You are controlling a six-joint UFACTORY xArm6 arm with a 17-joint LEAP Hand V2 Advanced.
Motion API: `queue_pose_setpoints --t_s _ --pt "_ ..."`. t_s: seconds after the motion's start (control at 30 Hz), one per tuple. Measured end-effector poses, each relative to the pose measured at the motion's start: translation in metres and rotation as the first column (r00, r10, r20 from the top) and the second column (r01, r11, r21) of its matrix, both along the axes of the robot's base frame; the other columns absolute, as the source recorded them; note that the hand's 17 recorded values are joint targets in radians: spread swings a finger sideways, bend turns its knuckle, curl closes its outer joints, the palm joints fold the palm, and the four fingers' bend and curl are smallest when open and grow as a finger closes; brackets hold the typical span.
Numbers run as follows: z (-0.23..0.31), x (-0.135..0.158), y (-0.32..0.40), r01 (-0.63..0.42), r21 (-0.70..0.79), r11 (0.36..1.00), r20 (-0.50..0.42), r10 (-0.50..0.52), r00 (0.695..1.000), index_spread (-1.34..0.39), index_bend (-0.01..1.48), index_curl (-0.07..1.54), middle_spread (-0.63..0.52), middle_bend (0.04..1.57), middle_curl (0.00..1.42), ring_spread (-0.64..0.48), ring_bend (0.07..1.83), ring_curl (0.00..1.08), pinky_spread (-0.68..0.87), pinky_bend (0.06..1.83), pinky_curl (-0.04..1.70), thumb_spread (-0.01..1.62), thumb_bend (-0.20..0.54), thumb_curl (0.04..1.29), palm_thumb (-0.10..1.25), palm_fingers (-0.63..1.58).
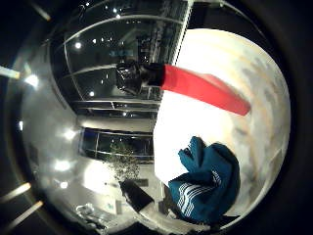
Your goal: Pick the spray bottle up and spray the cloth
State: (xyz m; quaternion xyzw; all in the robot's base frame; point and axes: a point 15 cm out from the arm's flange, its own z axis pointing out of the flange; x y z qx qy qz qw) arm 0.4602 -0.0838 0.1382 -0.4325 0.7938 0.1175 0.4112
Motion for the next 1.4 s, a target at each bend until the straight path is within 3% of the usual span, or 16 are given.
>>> queue_pose_setpoints --t_s 0.73,1.1,1.4 --pt "-0.030 0.043 0.022 -0.028 -0.002 1.000 -0.016 0.028 0.999 -0.07 0.16 0.24 0.23 0.21 0.30 0.23 0.36 0.27 0.35 0.39 0.31 0.87 -0.033 0.30 0.27 0.02" --pt "-0.037 0.065 0.023 -0.034 -0.041 0.999 0.057 0.037 0.998 -0.13 0.18 0.29 0.11 0.30 0.35 0.14 0.47 0.28 0.24 0.31 0.28 0.93 -0.021 0.31 0.41 0.38" --pt "-0.039 0.079 0.041 -0.076 0.029 0.997 0.118 0.072 0.990 -0.29 0.20 0.35 -0.07 0.47 0.42 -0.10 0.74 0.33 0.06 0.41 0.25 0.97 -0.007 0.32 0.59 0.85"
